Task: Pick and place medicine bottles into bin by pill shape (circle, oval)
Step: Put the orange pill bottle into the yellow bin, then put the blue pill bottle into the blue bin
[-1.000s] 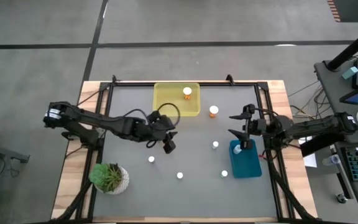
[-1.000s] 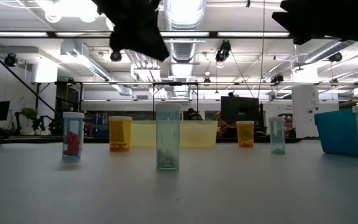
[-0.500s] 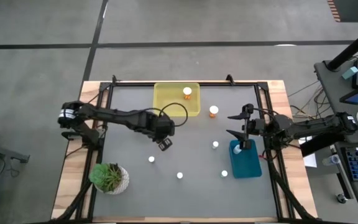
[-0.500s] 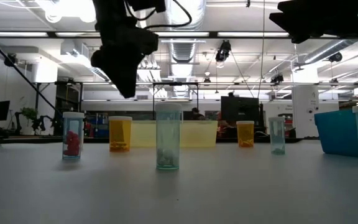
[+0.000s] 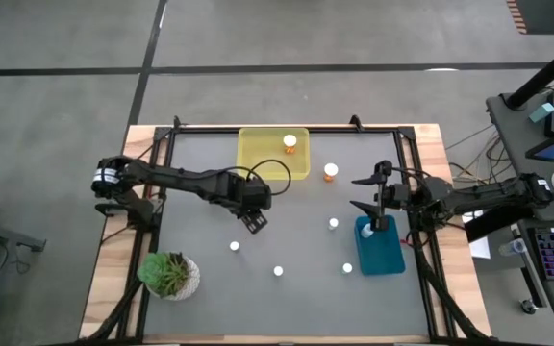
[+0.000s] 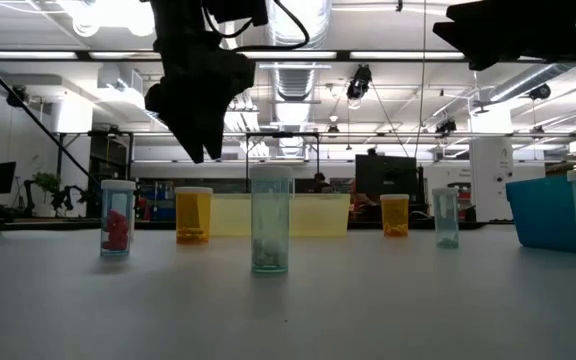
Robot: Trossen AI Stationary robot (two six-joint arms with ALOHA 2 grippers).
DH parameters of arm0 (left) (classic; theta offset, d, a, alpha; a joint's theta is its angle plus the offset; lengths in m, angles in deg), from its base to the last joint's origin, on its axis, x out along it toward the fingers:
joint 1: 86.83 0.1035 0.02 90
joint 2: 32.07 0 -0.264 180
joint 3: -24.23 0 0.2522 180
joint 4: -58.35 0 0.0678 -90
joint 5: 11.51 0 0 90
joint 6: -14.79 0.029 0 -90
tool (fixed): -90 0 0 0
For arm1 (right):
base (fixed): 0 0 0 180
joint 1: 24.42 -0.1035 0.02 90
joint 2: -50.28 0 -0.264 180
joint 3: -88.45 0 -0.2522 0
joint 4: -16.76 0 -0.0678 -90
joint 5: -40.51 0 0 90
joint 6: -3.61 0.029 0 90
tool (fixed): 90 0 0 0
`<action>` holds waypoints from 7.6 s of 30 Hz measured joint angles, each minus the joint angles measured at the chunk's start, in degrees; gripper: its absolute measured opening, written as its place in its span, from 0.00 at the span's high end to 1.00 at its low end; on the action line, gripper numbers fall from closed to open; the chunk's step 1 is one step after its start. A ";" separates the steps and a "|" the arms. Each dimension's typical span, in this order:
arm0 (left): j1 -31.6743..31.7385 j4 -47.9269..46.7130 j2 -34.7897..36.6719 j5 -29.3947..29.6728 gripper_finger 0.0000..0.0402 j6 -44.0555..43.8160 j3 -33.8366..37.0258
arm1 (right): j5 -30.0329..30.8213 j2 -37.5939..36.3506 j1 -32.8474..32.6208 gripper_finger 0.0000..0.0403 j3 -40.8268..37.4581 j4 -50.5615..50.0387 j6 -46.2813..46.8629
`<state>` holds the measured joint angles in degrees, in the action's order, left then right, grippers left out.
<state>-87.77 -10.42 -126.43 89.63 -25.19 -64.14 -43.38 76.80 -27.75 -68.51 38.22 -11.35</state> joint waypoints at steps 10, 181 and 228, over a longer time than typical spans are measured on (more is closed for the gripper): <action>0.84 0.77 -0.81 2.86 0.34 -4.72 2.79 | 0.04 0.00 0.00 0.39 0.04 -0.22 0.00; -5.37 62.97 24.43 4.19 0.42 51.38 29.53 | 5.49 2.76 -0.17 0.39 9.87 -24.13 32.79; -4.64 76.87 30.69 8.87 0.42 58.42 41.90 | -5.29 59.63 -1.03 0.39 66.80 -102.42 69.42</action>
<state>-92.42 66.45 -95.75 98.50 33.23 -22.24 -48.67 136.43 -28.78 -1.72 -64.19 58.07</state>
